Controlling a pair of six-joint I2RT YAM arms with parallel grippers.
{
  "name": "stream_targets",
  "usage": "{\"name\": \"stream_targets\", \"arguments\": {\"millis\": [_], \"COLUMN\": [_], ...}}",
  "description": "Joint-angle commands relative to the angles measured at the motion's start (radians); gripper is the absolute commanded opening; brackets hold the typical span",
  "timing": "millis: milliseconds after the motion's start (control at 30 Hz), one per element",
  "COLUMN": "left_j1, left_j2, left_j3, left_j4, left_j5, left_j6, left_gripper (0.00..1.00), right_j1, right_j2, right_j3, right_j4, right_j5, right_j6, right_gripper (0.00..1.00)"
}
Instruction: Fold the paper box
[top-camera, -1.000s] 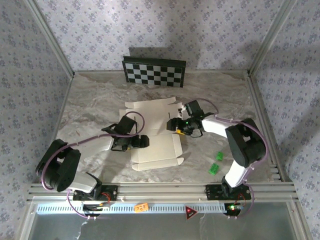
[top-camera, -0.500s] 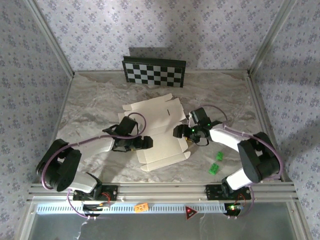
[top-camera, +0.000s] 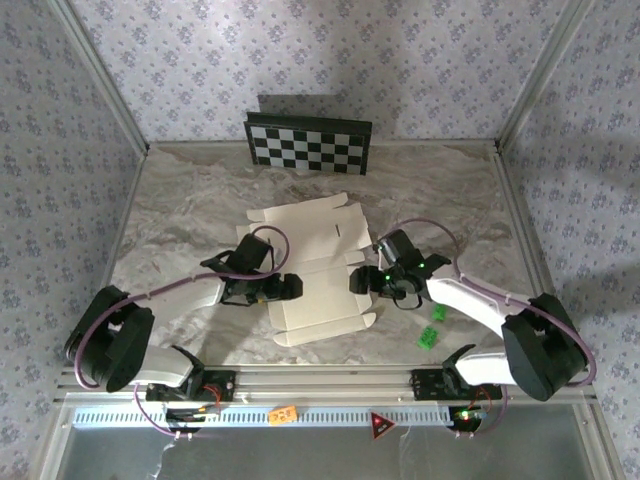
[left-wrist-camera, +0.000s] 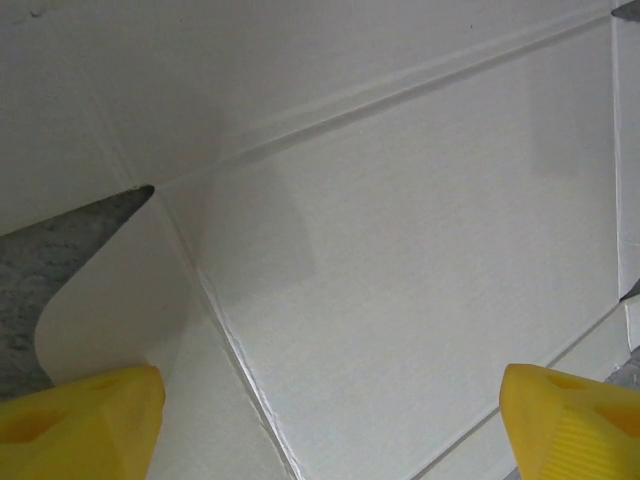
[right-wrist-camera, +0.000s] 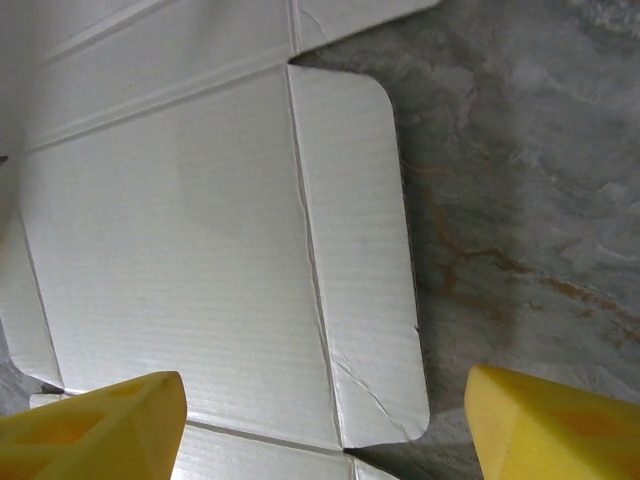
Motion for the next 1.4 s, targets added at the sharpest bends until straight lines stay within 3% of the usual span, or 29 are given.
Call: {"name": "stream_targets", "arguments": {"millis": [0,267,433,867,1133,1367], "left_j1": [-0.006,-0.005,-0.004,-0.047,-0.054,0.006], "left_j2": [-0.017,0.04,0.091,0.099,-0.019,-0.077], "left_j3": [0.019,0.02,0.027,0.01,0.043,0.11], "left_j4": [-0.015,-0.003,0.015,0.019,-0.073,-0.105], "left_j5": [-0.033,-0.058,-0.039,0.057,-0.039,-0.091], "left_j6": [-0.002,-0.005,0.002,0.01,0.013,0.011], "left_gripper": [0.87,0.87,0.87,0.87,0.88,0.89], "right_j1": [0.002,0.012,0.027,0.119,0.116,0.082], "right_j2": [0.045,0.353,0.45,0.292,0.188,0.21], "right_j3": [0.077,0.308,0.303,0.057,0.078,0.132], "right_j4": [0.043,0.107,0.163,0.174,0.108,0.157], "right_j5": [-0.049,-0.145,-0.161,-0.038,0.052,-0.022], "right_j6": [-0.043,-0.072,-0.04,0.06,0.057,0.067], "right_gripper": [0.76,0.75,0.74,0.74,0.75,0.74]}}
